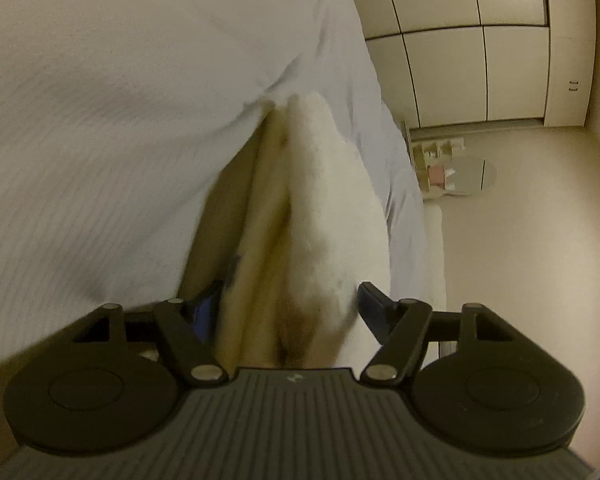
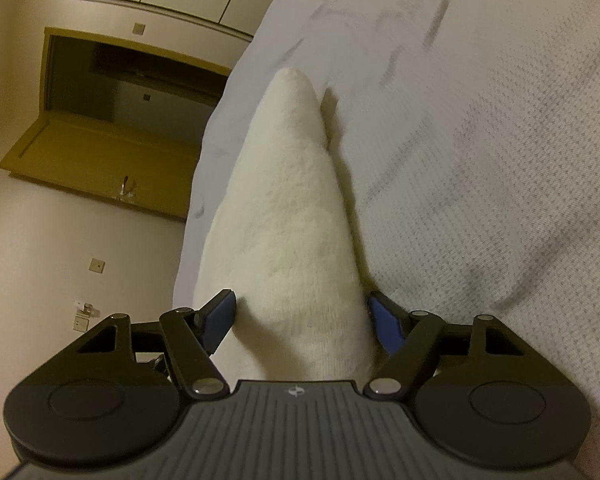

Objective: Fold clothes
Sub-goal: 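Pinch the folded sweater edge with both grippers and lift it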

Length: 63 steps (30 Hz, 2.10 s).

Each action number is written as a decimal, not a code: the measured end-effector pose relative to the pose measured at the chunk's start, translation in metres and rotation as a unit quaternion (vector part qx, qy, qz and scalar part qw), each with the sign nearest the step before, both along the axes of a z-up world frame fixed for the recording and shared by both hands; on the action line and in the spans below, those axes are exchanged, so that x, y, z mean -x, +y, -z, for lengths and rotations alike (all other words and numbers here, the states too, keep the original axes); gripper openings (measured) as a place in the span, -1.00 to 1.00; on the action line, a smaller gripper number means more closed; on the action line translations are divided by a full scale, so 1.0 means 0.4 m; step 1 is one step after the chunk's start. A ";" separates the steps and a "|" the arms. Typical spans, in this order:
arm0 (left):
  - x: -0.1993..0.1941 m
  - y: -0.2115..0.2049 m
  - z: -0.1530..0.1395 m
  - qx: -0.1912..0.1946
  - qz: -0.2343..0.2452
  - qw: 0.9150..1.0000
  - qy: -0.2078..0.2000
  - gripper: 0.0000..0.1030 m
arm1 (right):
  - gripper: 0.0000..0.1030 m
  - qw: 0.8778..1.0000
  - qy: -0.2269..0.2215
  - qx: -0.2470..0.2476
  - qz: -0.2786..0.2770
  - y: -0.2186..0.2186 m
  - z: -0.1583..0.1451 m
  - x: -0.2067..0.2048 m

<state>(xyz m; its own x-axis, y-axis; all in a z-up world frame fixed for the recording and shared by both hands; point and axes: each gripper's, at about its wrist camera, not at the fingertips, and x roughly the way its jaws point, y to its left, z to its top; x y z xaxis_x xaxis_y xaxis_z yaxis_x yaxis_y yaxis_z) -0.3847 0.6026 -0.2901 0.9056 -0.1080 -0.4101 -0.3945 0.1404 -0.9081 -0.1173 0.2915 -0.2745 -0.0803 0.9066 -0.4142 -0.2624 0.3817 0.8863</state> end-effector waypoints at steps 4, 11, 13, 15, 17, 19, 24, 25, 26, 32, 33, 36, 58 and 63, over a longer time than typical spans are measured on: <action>-0.033 0.010 0.005 -0.011 0.021 1.000 -0.002 0.29 | 0.45 1.000 0.009 -0.010 -0.001 0.021 0.014 -0.012; -0.049 0.012 -0.009 -0.042 0.037 0.998 0.004 -0.01 | 0.10 0.999 -0.001 -0.029 -0.028 0.093 0.044 -0.036; -0.062 0.008 -0.040 -0.062 0.044 0.997 0.021 -0.07 | 0.01 0.999 -0.005 -0.030 -0.030 0.093 0.038 -0.036; -0.075 0.002 -0.077 -0.079 0.052 0.995 0.040 -0.12 | -0.07 1.000 0.005 -0.023 -0.021 0.081 0.026 -0.028; -0.083 0.003 -0.123 -0.085 0.055 0.993 0.056 -0.16 | -0.09 1.000 0.014 -0.009 -0.010 0.076 -0.005 -0.019; -0.085 0.017 -0.174 -0.080 0.056 0.993 0.070 -0.19 | -0.10 1.000 0.013 0.008 -0.008 0.091 -0.058 -0.010; -0.049 0.094 -0.330 -0.087 0.049 0.992 0.080 -0.22 | -0.12 0.999 0.013 0.023 -0.022 0.170 -0.220 0.016; -0.033 0.115 -0.359 -0.087 0.047 0.992 0.082 -0.23 | -0.12 0.999 0.013 0.024 -0.024 0.190 -0.254 0.025; -0.017 0.138 -0.388 -0.088 0.045 0.992 0.085 -0.23 | -0.12 0.999 0.014 0.023 -0.026 0.214 -0.284 0.034; 0.104 0.334 -0.593 -0.122 0.015 0.988 0.089 -0.23 | -0.12 0.999 0.014 0.000 -0.051 0.437 -0.453 0.104; 0.129 0.372 -0.629 -0.132 0.008 0.987 0.088 -0.24 | -0.12 0.998 0.012 -0.010 -0.057 0.483 -0.481 0.119; 0.217 0.492 -0.723 -0.161 -0.015 0.983 0.082 -0.24 | -0.12 0.996 0.003 -0.041 -0.076 0.629 -0.538 0.165; 0.549 0.881 -0.235 -0.115 -0.044 0.977 0.175 -0.10 | 0.51 0.983 -0.035 0.114 -0.141 1.119 -0.115 0.427; 0.553 0.929 -0.255 -0.119 -0.012 0.973 0.198 -0.07 | 0.55 0.977 -0.082 0.142 -0.139 1.131 -0.206 0.384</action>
<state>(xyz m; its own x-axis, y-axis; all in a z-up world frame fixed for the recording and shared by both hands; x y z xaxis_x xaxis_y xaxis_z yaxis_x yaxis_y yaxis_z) -0.6057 0.9740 -0.1879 0.6727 0.0513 -0.7382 -0.7125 0.3141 -0.6274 -0.2709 0.7440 -0.1922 -0.2181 0.7061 -0.6737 -0.5203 0.4999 0.6924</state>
